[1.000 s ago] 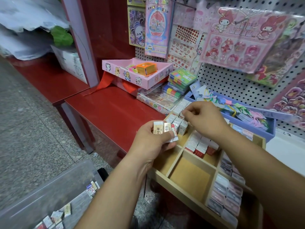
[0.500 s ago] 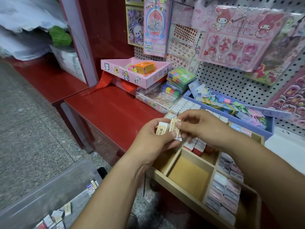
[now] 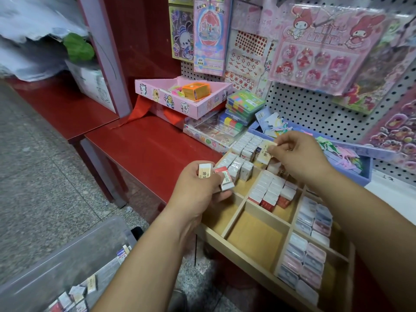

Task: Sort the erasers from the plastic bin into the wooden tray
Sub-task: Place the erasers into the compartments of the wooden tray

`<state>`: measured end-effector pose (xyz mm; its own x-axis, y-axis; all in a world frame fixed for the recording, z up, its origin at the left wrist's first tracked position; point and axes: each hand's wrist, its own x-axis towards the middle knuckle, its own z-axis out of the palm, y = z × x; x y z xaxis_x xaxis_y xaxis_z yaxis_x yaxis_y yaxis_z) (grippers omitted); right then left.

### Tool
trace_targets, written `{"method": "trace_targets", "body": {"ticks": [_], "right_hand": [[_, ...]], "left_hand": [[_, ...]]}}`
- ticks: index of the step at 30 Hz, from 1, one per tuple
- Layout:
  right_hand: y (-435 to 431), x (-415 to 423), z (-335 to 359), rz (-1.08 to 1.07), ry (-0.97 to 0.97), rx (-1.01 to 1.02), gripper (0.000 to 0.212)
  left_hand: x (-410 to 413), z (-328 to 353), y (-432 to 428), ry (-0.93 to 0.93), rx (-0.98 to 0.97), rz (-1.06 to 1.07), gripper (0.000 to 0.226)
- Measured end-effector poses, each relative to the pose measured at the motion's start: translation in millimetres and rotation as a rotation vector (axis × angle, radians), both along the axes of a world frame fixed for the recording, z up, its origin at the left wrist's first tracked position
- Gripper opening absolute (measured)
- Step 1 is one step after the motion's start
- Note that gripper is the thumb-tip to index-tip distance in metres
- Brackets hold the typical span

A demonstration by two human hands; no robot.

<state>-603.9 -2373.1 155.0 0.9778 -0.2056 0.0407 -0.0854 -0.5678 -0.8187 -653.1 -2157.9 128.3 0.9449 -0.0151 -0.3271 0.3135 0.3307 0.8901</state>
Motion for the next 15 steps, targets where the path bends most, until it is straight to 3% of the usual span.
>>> {"method": "trace_targets", "body": {"ticks": [3, 15], "right_hand": [[-5, 8, -5, -0.003, -0.002, -0.101, 0.007], [8, -2, -11, 0.075, -0.049, -0.125, 0.008]], "left_hand": [[1, -1, 3, -0.006, 0.030, 0.032, 0.026], [5, -6, 8, -0.001, 0.061, 0.085, 0.022]]}}
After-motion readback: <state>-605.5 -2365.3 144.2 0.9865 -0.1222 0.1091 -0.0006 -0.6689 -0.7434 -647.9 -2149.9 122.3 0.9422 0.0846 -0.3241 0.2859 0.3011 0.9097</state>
